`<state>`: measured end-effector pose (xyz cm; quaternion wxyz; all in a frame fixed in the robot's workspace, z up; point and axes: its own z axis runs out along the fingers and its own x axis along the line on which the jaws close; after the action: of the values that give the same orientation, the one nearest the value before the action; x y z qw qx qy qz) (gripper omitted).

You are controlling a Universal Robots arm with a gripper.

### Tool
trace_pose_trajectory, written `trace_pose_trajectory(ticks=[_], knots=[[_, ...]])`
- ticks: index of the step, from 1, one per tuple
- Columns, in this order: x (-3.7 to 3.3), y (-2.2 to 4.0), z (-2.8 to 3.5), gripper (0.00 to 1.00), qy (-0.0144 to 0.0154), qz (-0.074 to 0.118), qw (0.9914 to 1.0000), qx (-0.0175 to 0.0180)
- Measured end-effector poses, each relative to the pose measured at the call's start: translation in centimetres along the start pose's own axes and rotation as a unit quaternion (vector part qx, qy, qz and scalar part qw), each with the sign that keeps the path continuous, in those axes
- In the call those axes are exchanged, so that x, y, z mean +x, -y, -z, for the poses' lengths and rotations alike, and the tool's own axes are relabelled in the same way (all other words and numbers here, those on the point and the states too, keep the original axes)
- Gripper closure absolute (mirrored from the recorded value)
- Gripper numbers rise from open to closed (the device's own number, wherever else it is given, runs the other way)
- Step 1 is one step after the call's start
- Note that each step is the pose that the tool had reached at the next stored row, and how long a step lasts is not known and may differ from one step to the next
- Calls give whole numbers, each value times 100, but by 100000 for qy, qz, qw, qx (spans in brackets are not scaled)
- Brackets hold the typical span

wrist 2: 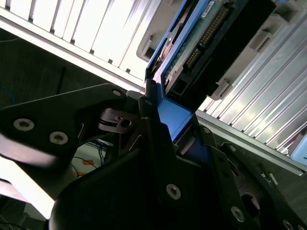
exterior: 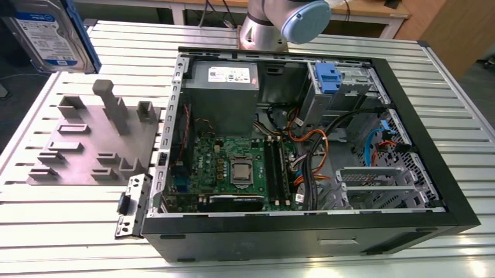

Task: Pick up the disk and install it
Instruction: 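Pick up the disk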

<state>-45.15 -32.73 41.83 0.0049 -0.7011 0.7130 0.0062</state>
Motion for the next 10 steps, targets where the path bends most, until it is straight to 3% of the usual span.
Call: trace_pose_trajectory(ticks=[10], knots=[[0, 0, 21, 64, 0, 1, 100000, -1]])
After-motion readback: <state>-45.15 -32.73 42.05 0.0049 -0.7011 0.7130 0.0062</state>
